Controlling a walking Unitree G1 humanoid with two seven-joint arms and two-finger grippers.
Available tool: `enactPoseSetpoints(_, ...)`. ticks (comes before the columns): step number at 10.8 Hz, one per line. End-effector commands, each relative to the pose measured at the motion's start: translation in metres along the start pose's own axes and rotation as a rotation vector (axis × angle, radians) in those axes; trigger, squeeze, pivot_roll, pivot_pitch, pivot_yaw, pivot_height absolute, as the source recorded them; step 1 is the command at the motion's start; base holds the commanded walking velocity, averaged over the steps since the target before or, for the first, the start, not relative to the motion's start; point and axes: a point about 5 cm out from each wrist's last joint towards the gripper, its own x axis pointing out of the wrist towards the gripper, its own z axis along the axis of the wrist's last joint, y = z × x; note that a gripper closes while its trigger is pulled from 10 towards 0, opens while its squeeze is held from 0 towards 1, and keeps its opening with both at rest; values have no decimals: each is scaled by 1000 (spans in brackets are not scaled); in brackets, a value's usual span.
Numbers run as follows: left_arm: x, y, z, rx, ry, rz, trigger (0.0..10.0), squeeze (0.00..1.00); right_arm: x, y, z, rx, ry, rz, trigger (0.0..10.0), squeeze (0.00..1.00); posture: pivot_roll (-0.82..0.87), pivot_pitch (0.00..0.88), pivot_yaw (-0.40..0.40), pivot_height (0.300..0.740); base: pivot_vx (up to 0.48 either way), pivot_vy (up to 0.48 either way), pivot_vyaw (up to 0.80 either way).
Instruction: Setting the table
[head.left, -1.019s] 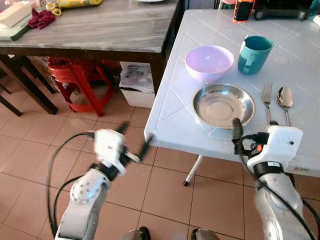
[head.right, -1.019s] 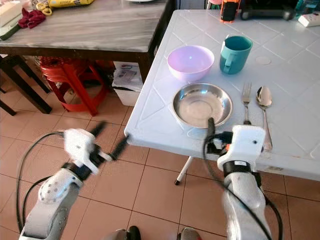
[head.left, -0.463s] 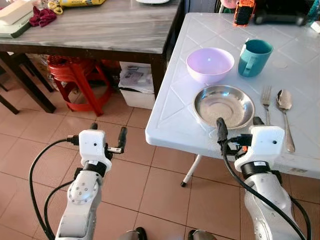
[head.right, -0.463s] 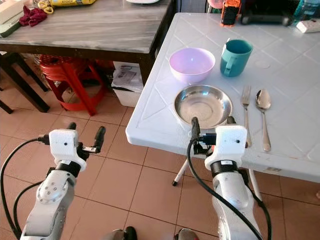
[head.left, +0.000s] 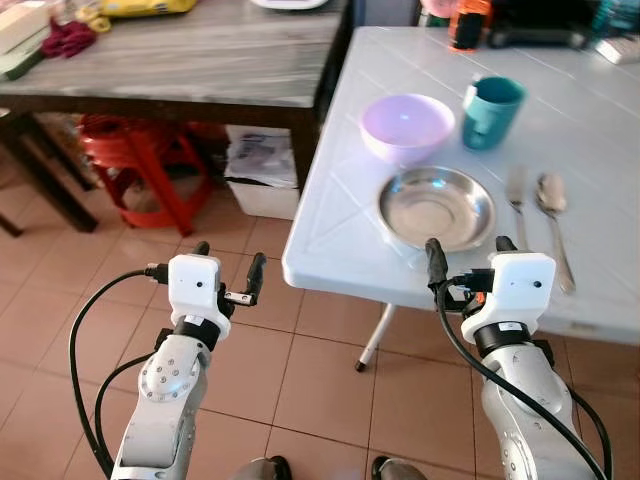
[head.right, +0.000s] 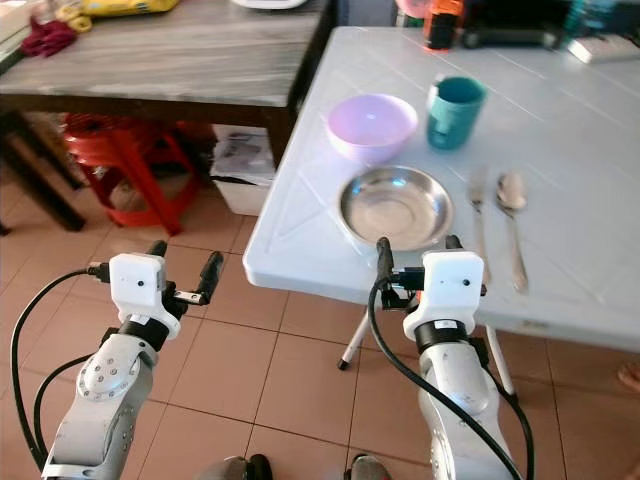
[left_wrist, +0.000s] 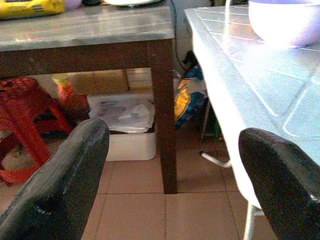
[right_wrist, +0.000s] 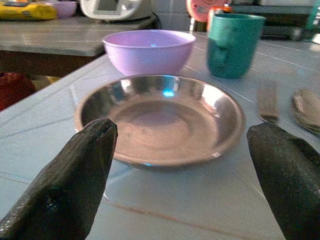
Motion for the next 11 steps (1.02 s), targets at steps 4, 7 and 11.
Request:
enactPoseSetpoints(4, 0, -1, -5, -10, 28, -27, 10000, 0, -2, 2, -3, 6, -2, 12, 10000, 0, -66, 140, 85, 740, 0, -75, 0)
enactPoseSetpoints(7, -2, -2, -5, -22, 31, -35, 10000, 0, -2, 3, -3, 6, -3, 17, 10000, 0, -65, 146, 89, 740, 0, -404, 0)
enactPoseSetpoints(11, -2, -1, -6, -18, 38, -46, 10000, 0, -5, 3, -6, 7, 10, 10, 10000, 0, -67, 152, 94, 740, 0, -424, 0)
